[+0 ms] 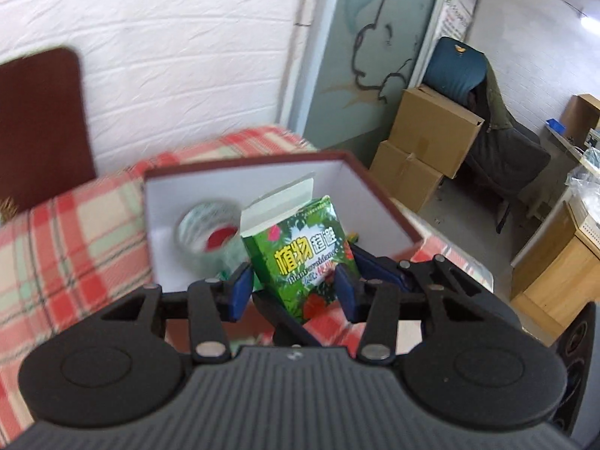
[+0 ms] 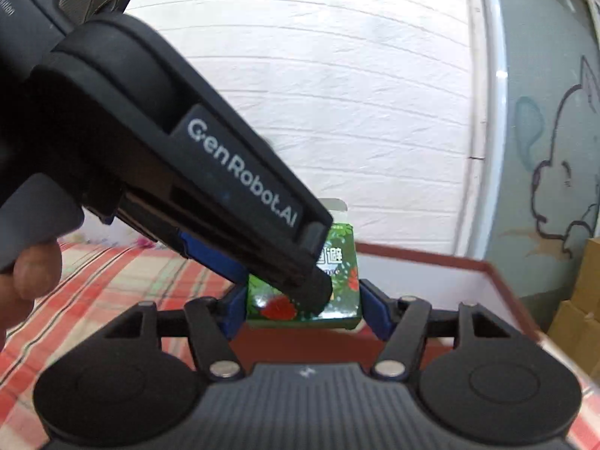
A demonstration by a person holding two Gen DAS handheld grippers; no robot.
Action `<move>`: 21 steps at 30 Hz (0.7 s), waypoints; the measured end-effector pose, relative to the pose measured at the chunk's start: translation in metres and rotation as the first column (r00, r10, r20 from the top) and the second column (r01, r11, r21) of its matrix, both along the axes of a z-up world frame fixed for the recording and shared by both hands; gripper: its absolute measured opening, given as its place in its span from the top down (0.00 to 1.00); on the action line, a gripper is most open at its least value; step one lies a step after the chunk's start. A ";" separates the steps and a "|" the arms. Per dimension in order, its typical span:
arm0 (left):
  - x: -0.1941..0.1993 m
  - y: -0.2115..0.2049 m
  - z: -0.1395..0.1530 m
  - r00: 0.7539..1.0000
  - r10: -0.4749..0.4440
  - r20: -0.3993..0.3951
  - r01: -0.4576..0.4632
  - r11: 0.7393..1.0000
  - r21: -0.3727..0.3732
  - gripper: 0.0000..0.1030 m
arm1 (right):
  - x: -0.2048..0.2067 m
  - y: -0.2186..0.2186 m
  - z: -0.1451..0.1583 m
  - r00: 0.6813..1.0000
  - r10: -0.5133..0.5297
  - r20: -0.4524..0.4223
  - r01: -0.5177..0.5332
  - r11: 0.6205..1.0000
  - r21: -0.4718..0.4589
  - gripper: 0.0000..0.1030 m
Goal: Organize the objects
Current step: 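Lower the green box into the brown box and open the left gripper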
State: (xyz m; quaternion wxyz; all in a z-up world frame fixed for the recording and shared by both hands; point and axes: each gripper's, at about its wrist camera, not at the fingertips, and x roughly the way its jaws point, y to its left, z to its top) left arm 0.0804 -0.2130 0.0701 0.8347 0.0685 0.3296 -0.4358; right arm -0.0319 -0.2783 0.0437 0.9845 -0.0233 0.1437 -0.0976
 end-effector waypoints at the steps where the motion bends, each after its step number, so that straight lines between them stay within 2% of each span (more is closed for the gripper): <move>1: 0.005 -0.012 0.001 1.000 -0.009 0.004 0.009 1.000 -0.001 0.52 | 0.005 -0.011 0.003 1.000 -0.023 0.009 0.023 1.000 -0.007 0.40; 5: 0.024 -0.058 -0.002 0.999 -0.032 0.007 0.032 0.999 0.025 0.52 | 0.027 -0.050 0.004 0.996 -0.087 0.009 0.087 0.996 -0.008 0.40; 10: 0.037 -0.093 -0.010 0.999 -0.036 0.016 0.035 0.998 0.061 0.51 | 0.050 -0.090 -0.003 0.990 -0.141 -0.018 0.141 0.990 0.012 0.38; 11: 0.040 -0.098 -0.013 1.000 -0.022 0.019 0.020 0.997 0.073 0.46 | 0.053 -0.097 -0.006 0.988 -0.150 -0.023 0.151 0.989 0.010 0.34; 12: 0.044 -0.101 -0.016 1.000 0.003 0.026 -0.005 0.996 0.086 0.40 | 0.060 -0.102 -0.009 0.986 -0.165 -0.034 0.165 0.986 0.000 0.22; 13: 0.047 -0.104 -0.019 0.999 0.030 0.036 -0.033 0.995 0.096 0.39 | 0.067 -0.107 -0.013 0.982 -0.184 -0.048 0.184 0.983 -0.008 0.17; 16: 0.052 -0.102 -0.024 0.993 0.086 0.081 -0.097 0.986 0.138 0.37 | 0.066 -0.124 -0.023 0.975 -0.210 -0.071 0.213 0.976 0.042 0.16; 18: 0.051 -0.097 -0.023 0.990 0.103 0.094 -0.115 0.983 0.140 0.26 | 0.059 -0.131 -0.024 0.976 -0.211 -0.056 0.216 0.973 0.087 0.15; 21: 0.045 -0.091 -0.015 0.985 0.125 0.118 -0.140 0.981 0.134 0.24 | 0.049 -0.133 -0.024 0.976 -0.215 -0.040 0.218 0.969 0.116 0.12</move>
